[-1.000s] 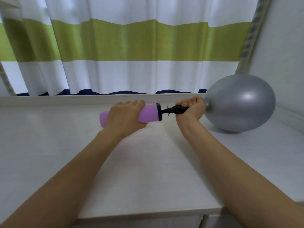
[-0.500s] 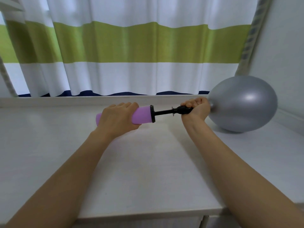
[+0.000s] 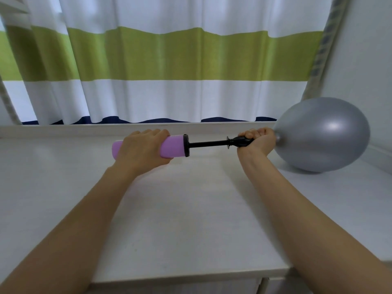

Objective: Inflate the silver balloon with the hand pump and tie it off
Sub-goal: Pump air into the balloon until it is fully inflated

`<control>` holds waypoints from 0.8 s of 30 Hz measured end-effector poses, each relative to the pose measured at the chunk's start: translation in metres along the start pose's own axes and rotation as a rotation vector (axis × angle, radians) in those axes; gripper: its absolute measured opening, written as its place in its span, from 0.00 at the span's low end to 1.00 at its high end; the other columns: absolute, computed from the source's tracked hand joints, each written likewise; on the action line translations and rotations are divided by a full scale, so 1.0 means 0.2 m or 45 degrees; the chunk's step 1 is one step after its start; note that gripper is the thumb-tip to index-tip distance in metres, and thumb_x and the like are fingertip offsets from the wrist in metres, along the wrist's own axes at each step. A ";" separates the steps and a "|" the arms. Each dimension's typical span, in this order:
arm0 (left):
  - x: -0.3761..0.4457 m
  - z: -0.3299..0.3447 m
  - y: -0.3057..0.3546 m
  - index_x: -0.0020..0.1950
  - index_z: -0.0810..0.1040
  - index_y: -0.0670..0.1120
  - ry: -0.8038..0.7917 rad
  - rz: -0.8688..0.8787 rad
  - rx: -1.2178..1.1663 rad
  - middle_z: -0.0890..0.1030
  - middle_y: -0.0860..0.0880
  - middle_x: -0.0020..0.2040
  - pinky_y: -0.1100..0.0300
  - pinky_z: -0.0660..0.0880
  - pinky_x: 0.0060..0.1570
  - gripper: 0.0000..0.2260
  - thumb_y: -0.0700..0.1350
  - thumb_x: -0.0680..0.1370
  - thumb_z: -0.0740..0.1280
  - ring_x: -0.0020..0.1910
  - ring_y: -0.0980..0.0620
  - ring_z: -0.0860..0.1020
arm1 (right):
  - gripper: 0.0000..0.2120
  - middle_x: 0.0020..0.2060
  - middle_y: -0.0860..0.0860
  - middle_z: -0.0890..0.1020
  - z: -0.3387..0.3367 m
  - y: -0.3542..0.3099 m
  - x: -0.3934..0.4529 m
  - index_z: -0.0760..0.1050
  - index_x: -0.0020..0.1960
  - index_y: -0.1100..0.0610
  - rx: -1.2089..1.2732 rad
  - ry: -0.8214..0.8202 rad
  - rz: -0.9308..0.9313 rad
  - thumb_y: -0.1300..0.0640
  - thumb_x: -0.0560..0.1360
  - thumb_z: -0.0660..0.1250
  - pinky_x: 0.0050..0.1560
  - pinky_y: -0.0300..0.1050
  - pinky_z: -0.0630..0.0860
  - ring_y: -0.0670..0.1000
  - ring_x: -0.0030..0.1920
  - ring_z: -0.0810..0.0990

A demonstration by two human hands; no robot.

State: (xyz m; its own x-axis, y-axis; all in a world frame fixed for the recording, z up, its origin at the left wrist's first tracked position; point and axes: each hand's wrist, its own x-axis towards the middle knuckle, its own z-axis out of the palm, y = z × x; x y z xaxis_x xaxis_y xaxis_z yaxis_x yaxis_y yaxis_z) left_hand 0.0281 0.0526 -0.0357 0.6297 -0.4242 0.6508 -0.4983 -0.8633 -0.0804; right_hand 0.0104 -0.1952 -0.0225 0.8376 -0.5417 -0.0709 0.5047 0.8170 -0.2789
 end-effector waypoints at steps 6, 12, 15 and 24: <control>0.02 0.02 0.17 0.50 0.73 0.48 0.043 0.062 0.021 0.80 0.50 0.42 0.56 0.68 0.39 0.18 0.55 0.66 0.71 0.39 0.46 0.76 | 0.16 0.17 0.45 0.59 0.02 0.09 -0.07 0.55 0.29 0.53 -0.057 -0.057 0.057 0.62 0.74 0.52 0.22 0.33 0.64 0.47 0.16 0.59; 0.03 0.05 0.23 0.50 0.73 0.49 0.048 0.066 0.018 0.79 0.51 0.42 0.58 0.65 0.37 0.19 0.58 0.66 0.70 0.39 0.47 0.76 | 0.16 0.16 0.46 0.59 0.02 0.13 -0.10 0.56 0.29 0.53 -0.109 -0.083 0.093 0.61 0.75 0.54 0.25 0.35 0.64 0.47 0.16 0.60; 0.03 0.05 0.22 0.50 0.73 0.49 0.044 0.056 -0.006 0.80 0.52 0.42 0.58 0.65 0.37 0.19 0.58 0.66 0.70 0.39 0.47 0.76 | 0.16 0.16 0.46 0.59 0.02 0.12 -0.09 0.56 0.29 0.53 -0.132 -0.086 0.088 0.61 0.74 0.53 0.26 0.37 0.64 0.47 0.16 0.60; -0.02 0.05 0.03 0.49 0.74 0.51 0.025 -0.031 -0.019 0.79 0.53 0.41 0.58 0.64 0.37 0.17 0.55 0.65 0.71 0.35 0.50 0.70 | 0.16 0.17 0.46 0.59 0.01 0.03 -0.02 0.55 0.29 0.53 -0.108 -0.063 0.059 0.61 0.74 0.52 0.28 0.37 0.63 0.48 0.17 0.59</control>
State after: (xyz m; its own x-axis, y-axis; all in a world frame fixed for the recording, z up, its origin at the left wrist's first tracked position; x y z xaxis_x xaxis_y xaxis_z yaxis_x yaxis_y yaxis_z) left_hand 0.0290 0.0463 -0.0458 0.6298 -0.3974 0.6673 -0.4918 -0.8691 -0.0534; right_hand 0.0101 -0.1874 -0.0227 0.8701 -0.4913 -0.0390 0.4472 0.8203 -0.3567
